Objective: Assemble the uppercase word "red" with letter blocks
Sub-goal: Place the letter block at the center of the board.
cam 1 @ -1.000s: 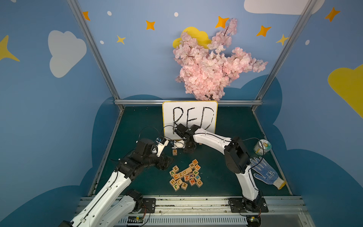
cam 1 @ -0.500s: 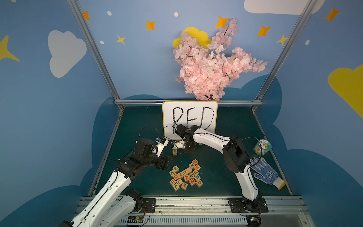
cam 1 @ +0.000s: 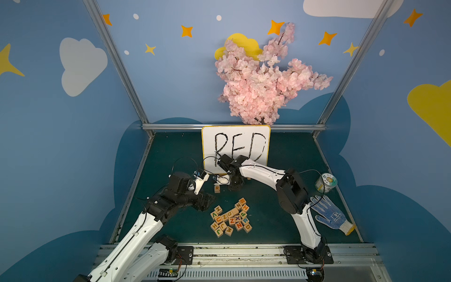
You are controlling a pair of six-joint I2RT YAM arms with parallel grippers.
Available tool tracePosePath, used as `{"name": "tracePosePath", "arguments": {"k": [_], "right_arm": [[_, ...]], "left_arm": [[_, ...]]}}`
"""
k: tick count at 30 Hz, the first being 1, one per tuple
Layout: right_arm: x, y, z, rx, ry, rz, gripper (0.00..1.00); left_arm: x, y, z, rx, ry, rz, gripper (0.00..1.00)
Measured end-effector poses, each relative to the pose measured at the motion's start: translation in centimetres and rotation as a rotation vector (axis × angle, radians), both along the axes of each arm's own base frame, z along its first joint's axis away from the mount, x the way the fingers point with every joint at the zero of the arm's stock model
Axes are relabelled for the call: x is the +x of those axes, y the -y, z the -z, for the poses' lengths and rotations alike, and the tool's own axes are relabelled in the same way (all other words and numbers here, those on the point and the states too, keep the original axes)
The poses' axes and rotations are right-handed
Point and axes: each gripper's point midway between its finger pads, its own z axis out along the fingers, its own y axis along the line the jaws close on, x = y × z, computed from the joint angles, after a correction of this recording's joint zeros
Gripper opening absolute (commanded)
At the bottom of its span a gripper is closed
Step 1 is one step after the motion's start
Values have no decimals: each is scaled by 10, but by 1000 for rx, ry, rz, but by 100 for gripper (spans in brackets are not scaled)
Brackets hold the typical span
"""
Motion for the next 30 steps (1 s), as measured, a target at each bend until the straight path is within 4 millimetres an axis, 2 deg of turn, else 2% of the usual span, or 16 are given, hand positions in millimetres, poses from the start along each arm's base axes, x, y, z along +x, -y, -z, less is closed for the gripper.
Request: {"name": "tracePosePath", "arguments": {"k": [11, 22, 30], "right_arm": [[0, 0, 0, 0, 0, -3, 33], [0, 0, 0, 0, 0, -3, 40], [0, 0, 0, 0, 0, -4, 34]], "left_arm": [[-1, 1, 0, -4, -4, 4, 79], [-2, 1, 3, -4, -11, 6, 79], [-1, 1, 2, -5, -9, 5, 79]]}}
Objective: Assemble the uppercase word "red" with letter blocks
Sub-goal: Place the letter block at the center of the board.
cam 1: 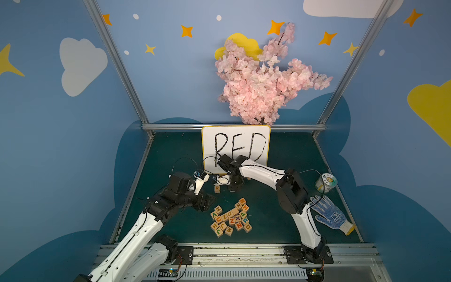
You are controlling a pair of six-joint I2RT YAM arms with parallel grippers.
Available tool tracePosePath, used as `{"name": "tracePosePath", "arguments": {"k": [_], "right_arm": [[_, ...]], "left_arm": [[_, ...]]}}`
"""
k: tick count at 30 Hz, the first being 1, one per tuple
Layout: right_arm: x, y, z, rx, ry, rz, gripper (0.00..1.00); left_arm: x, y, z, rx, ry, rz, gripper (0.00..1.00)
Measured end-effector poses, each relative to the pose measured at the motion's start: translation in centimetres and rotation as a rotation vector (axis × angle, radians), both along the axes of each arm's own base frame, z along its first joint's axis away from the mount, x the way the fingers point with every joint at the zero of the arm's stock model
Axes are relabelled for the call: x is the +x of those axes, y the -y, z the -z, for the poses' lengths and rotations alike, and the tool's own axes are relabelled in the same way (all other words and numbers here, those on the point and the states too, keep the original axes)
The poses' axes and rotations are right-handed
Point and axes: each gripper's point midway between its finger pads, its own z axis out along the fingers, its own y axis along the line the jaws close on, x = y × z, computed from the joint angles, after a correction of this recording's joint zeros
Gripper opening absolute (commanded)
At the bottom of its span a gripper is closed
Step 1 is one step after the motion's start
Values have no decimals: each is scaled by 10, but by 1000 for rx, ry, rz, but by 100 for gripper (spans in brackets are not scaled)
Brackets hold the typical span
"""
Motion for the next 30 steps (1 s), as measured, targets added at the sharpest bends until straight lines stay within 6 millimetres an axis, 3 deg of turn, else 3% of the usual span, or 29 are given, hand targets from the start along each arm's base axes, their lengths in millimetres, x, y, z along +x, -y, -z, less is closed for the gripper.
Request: {"name": "tracePosePath", "arguments": {"k": [17, 30], "right_arm": [[-2, -1, 0, 9, -10, -19, 30], [3, 0, 11, 12, 11, -17, 47]], "left_arm": [[0, 1, 0, -3, 0, 2, 79], [1, 0, 0, -2, 0, 0, 79]]}}
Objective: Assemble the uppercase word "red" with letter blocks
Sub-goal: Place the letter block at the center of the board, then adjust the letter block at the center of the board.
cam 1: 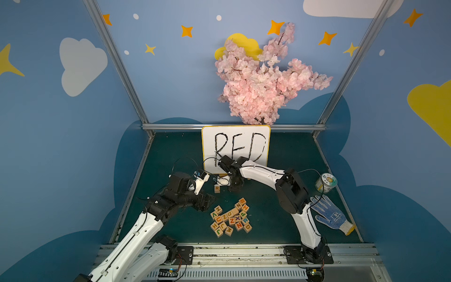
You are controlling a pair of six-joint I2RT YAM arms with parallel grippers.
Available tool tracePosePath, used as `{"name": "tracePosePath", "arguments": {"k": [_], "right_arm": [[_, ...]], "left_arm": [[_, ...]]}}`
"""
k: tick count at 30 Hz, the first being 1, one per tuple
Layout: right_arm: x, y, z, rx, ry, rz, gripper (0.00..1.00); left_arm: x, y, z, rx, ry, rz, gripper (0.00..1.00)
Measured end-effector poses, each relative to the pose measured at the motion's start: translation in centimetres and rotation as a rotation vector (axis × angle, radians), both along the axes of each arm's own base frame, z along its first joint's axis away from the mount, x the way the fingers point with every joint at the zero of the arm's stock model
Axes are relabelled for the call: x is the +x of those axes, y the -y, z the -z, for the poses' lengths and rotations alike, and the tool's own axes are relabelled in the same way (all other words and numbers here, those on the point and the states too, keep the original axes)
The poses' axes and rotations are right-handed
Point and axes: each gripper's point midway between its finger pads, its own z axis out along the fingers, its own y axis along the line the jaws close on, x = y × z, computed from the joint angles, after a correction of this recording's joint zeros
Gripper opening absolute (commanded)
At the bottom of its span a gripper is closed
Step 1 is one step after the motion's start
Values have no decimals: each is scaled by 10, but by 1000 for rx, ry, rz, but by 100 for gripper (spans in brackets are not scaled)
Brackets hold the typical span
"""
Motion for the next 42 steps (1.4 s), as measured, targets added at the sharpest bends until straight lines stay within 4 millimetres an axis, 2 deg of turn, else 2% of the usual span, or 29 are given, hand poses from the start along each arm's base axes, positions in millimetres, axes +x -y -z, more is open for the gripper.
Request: {"name": "tracePosePath", "arguments": {"k": [7, 16, 21, 27, 30, 36, 42], "right_arm": [[7, -1, -7, 31, 34, 13, 50], [9, -1, -49, 124, 79, 29, 49], [8, 2, -59, 150, 80, 52, 47], [-6, 13, -77, 225, 51, 130, 46], [-2, 11, -87, 270, 48, 227, 44], [1, 10, -85, 285, 13, 529, 43], [-30, -1, -84, 274, -8, 847, 48]], "left_arm": [[0, 0, 0, 0, 0, -2, 79], [1, -1, -1, -4, 3, -4, 79], [1, -2, -3, -9, 11, -8, 80], [12, 0, -9, -31, 19, -15, 80], [25, 0, -15, -50, 23, -34, 80], [56, -6, -30, -82, 56, -97, 80], [80, -26, -37, -113, 78, -196, 80]]}}
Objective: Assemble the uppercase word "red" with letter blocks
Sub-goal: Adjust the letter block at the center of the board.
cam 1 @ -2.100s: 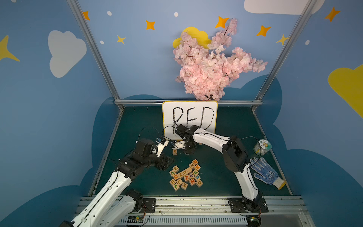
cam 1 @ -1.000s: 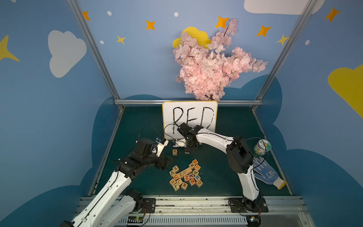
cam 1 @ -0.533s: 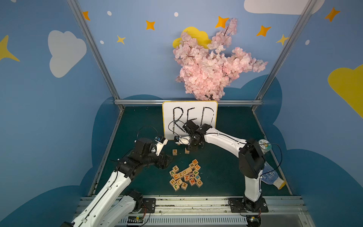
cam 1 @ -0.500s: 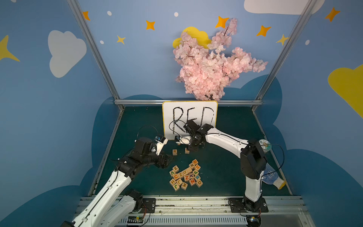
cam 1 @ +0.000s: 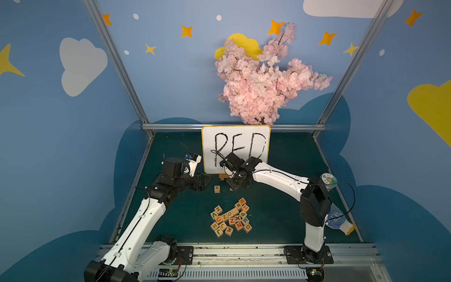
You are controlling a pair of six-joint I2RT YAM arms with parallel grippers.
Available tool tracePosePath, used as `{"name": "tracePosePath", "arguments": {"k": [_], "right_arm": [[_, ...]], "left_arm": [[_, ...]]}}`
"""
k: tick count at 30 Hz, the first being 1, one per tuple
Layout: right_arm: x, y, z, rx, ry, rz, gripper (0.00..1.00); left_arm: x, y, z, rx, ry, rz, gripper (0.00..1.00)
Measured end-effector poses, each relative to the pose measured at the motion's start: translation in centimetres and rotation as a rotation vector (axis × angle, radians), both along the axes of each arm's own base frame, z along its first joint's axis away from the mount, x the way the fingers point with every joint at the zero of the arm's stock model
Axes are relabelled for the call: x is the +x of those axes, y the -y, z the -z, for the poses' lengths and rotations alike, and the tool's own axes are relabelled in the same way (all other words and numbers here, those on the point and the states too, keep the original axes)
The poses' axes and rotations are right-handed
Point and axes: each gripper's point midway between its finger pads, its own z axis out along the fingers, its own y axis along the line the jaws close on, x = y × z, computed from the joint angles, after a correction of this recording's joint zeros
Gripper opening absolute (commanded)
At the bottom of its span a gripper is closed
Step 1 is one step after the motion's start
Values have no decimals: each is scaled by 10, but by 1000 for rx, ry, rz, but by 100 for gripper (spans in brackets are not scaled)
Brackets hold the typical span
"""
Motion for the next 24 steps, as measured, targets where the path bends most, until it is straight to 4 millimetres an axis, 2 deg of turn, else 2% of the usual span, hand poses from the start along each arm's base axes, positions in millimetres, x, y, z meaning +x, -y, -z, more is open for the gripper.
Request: {"name": "tracePosePath", "arguments": {"k": [2, 4, 8, 13, 19, 24], "right_arm": [[-13, -7, 1, 20, -34, 90, 50], [-14, -11, 4, 37, -61, 187, 52], [0, -11, 13, 30, -77, 363, 56], [19, -9, 22, 12, -75, 489, 57], [30, 2, 33, -11, -80, 557, 52], [39, 6, 34, -5, -65, 581, 49]], "left_arm": [[6, -7, -2, -11, 7, -33, 80], [8, -12, -2, -16, 10, -55, 80], [6, -16, -2, -20, 18, -75, 80], [3, -19, -8, -24, 40, -83, 80], [4, -22, -9, -20, 46, -97, 80], [5, -24, -8, -20, 46, -103, 80]]}}
